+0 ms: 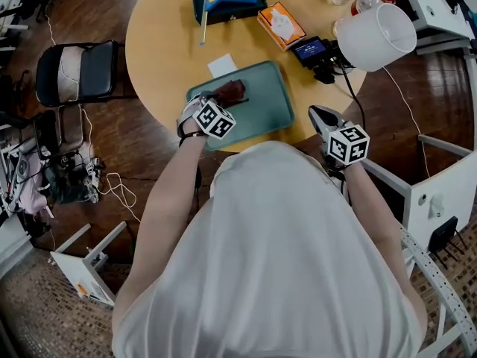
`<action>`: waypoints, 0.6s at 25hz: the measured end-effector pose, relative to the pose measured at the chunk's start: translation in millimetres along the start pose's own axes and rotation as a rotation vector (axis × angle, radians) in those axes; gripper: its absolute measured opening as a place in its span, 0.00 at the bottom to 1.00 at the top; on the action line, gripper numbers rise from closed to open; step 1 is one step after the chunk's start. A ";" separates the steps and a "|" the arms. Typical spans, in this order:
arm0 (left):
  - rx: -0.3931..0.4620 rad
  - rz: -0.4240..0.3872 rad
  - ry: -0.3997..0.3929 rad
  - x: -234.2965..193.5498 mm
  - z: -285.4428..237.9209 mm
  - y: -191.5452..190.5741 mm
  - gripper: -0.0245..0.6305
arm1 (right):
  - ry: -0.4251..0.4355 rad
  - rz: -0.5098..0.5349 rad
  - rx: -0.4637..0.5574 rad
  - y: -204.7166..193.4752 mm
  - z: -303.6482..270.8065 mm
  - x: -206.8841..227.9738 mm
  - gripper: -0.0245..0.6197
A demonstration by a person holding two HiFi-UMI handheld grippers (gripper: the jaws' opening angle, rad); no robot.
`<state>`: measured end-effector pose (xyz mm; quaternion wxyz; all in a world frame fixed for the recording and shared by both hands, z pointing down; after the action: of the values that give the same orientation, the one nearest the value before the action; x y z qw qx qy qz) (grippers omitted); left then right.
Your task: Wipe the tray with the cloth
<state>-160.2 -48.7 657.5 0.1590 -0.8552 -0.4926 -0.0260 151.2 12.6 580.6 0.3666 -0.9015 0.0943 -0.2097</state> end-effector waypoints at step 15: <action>0.007 -0.034 0.038 -16.3 -15.5 55.9 0.62 | -0.032 -0.045 0.006 -5.5 10.0 13.1 0.04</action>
<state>-119.2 -92.9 655.1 0.1708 -0.8456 -0.5039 -0.0431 167.5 18.5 582.1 0.3659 -0.9055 0.0676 -0.2038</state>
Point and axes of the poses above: the fingertips, and each gripper's own axes: z backward along the fingers, x to its right, y out of its top, the point moved 3 cm from there along z, backward along the fingers, and after that the axes turned 15 degrees about -y, right-handed, at the moved point
